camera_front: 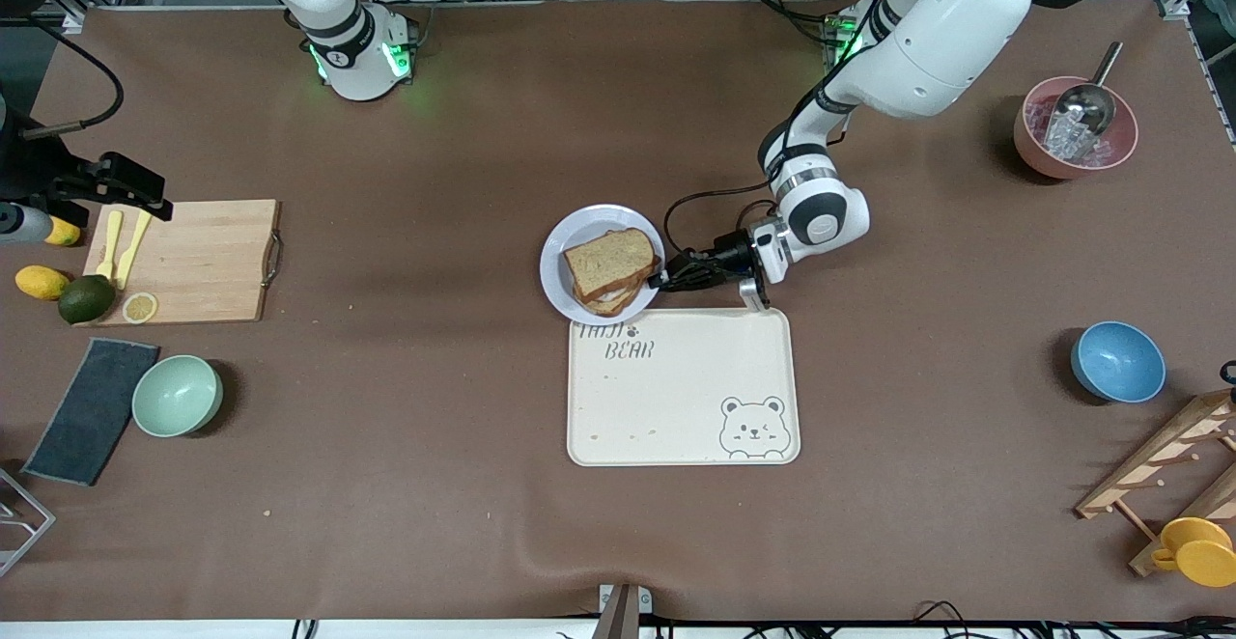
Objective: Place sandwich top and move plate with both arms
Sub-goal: 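Drag the plate with the left gripper toward the bear tray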
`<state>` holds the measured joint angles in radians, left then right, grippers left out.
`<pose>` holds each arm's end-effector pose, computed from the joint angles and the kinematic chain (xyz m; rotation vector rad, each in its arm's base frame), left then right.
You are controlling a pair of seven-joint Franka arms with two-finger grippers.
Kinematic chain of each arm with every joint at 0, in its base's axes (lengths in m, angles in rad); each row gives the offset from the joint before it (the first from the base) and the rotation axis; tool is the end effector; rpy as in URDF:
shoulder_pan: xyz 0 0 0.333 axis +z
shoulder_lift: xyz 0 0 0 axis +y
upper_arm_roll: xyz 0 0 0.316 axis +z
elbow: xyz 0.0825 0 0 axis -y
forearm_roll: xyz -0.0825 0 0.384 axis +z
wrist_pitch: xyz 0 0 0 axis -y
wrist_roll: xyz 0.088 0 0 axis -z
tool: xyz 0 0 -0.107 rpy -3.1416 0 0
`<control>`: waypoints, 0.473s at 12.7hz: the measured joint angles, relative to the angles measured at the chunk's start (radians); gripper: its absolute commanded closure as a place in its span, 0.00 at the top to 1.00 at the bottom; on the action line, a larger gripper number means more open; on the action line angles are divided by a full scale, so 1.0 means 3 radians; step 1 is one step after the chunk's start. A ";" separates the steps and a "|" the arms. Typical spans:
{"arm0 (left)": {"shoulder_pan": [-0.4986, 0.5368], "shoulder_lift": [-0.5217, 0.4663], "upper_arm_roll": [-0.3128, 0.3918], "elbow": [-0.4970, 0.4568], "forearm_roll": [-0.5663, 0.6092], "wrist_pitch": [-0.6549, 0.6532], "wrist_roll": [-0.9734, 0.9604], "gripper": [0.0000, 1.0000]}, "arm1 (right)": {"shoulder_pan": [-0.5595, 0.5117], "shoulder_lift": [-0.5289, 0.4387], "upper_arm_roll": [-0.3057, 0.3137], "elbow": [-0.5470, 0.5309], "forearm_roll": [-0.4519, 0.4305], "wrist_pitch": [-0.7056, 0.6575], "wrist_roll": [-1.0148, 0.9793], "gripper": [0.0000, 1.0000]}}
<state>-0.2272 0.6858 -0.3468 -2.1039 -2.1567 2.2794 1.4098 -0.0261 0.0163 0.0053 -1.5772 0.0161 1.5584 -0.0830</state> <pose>0.4398 -0.3231 0.0959 1.8716 0.1796 0.1772 0.5575 -0.0099 0.6114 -3.1217 -0.0970 0.0534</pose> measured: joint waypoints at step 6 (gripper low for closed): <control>0.0001 -0.0002 -0.0034 0.0028 0.0000 0.0009 0.0000 0.05 | 0.0000 0.0000 0.0000 0.0000 0.0000 -0.0005 0.0000 1.00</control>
<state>-0.2270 0.6851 -0.3571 -2.0955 -2.1567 2.2820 1.4098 -0.0260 0.0163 0.0053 -1.5772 0.0161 1.5570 -0.0830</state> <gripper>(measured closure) 0.947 0.000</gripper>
